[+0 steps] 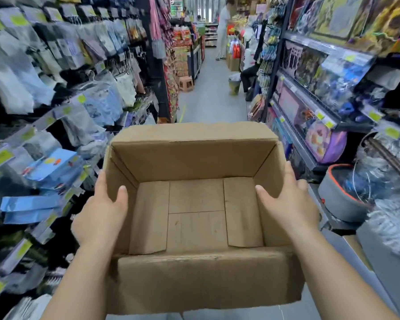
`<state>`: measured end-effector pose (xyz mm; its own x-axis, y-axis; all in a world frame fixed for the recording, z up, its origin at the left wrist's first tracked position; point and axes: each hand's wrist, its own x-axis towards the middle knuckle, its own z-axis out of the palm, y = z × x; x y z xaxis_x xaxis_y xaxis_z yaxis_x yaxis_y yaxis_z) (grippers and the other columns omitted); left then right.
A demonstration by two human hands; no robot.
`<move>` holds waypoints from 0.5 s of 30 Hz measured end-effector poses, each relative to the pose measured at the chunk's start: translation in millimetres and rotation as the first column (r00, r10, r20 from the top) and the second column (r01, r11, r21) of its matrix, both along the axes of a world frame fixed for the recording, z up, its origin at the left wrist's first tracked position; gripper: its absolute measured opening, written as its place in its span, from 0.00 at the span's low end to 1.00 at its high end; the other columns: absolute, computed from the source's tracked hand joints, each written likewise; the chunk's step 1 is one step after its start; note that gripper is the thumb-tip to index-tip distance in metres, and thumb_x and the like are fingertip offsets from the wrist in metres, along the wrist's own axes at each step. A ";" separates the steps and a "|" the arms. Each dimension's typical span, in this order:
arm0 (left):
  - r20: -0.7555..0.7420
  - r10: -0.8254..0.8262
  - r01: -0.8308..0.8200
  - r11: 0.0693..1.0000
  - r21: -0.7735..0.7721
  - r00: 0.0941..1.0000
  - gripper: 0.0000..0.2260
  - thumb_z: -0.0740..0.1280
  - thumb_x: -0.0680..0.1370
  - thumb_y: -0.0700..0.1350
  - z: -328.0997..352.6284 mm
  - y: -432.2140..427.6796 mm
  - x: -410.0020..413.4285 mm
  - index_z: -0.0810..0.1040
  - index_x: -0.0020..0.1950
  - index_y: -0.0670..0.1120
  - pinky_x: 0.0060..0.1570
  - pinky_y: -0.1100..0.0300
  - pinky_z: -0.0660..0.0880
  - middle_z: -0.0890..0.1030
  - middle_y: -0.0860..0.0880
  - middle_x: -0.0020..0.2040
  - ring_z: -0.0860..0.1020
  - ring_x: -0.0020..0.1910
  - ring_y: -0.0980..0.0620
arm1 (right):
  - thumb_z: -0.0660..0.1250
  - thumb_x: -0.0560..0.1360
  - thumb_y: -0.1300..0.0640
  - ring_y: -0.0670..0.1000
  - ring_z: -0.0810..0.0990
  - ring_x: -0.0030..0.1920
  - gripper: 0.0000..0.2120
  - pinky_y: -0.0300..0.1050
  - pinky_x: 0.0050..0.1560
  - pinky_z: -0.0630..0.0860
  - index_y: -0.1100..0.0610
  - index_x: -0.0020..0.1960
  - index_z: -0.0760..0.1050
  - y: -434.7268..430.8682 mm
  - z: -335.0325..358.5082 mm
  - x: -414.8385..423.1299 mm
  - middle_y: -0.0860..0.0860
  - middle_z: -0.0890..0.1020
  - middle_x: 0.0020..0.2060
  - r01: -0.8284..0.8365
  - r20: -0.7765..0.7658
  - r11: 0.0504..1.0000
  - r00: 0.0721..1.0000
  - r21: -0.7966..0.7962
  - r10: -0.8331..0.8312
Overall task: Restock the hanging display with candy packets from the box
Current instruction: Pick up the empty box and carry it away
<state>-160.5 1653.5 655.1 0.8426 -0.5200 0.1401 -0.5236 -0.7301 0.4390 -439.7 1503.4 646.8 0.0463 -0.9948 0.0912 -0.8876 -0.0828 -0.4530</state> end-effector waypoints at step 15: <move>-0.012 -0.134 0.134 0.991 -0.020 0.991 0.28 0.53 0.79 0.60 6.0 -316.3 181.8 0.49 0.78 0.57 0.46 0.51 0.68 0.77 0.40 0.63 0.77 0.58 0.37 | 0.58 0.74 0.37 0.64 0.76 0.57 0.40 0.53 0.52 0.71 0.48 0.77 0.42 -271.7 9.0 165.2 0.59 0.66 0.66 0.161 0.031 0.987 0.987 -0.004 -0.161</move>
<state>21.3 1337.2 661.1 0.7675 -0.6254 0.1408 -0.6102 -0.6453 0.4596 -274.5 1231.6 655.8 -0.1172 -0.9884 0.0961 -0.8756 0.0572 -0.4796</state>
